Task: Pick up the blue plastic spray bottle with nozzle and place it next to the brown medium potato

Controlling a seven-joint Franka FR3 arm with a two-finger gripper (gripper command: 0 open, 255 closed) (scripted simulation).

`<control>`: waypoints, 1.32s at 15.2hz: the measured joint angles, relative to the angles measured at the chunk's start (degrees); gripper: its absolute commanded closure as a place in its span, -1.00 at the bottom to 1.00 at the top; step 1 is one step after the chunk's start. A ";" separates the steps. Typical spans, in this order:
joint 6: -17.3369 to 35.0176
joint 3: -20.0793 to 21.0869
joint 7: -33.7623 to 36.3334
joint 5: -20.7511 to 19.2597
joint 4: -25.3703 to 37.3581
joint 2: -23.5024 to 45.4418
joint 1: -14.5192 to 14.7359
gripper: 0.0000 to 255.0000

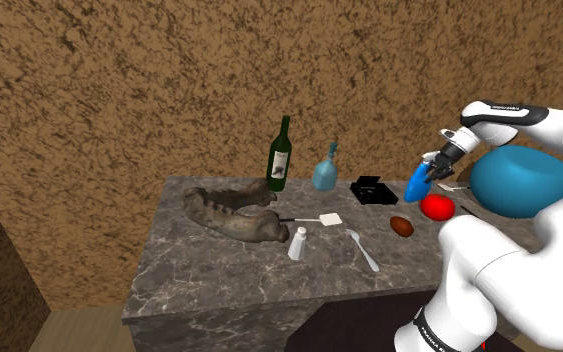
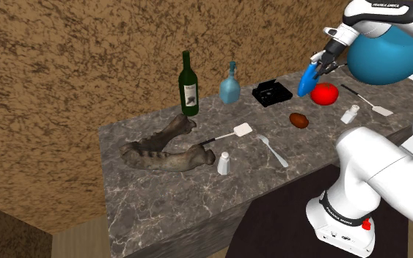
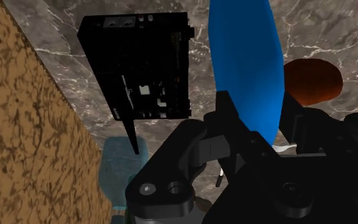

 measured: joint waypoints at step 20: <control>4.85 -3.64 -0.55 -2.09 -2.58 -2.40 1.36 -1.00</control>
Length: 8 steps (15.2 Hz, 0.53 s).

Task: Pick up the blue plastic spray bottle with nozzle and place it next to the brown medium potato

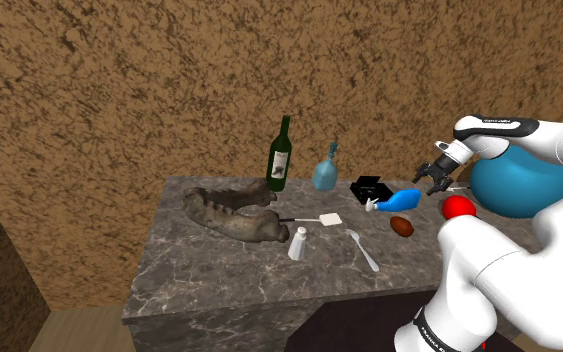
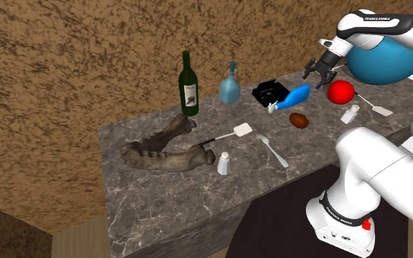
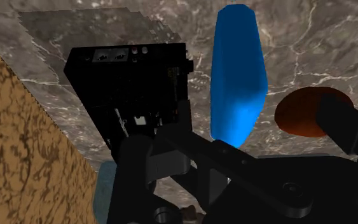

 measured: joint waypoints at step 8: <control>-6.75 0.72 -1.05 1.20 6.89 0.81 0.73 -1.00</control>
